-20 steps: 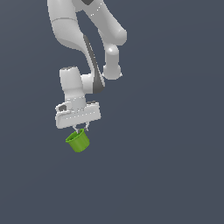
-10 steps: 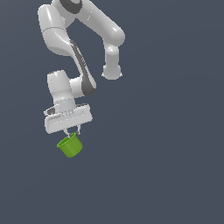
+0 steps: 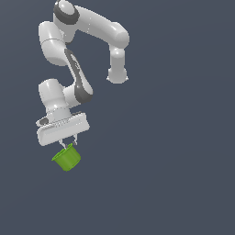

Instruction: Pick up the object and move it to a goal position.

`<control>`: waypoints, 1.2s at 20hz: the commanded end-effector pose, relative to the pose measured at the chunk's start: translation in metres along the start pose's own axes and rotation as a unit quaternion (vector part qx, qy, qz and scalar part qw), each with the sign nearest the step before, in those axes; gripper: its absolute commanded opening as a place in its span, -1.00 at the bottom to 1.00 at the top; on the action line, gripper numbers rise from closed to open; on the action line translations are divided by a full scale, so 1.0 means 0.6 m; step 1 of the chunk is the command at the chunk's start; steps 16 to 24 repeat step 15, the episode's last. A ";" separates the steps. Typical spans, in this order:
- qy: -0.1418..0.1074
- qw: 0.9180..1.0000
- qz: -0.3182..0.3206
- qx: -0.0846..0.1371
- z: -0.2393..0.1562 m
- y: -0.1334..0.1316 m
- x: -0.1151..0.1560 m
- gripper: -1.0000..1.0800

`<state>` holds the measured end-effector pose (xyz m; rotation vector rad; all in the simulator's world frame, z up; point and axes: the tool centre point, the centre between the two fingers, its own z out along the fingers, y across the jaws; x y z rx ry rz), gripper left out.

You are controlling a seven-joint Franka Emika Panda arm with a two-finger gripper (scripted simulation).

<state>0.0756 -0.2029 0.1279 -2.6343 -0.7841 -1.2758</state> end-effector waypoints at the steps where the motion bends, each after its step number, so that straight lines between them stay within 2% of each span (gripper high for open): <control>1: 0.012 1.000 -0.005 0.005 0.003 0.010 0.004 -1.00; 10: 0.033 0.999 -0.015 0.018 0.012 0.028 0.006 -1.00; 24: 0.035 0.999 -0.016 0.020 0.014 0.030 0.007 -1.00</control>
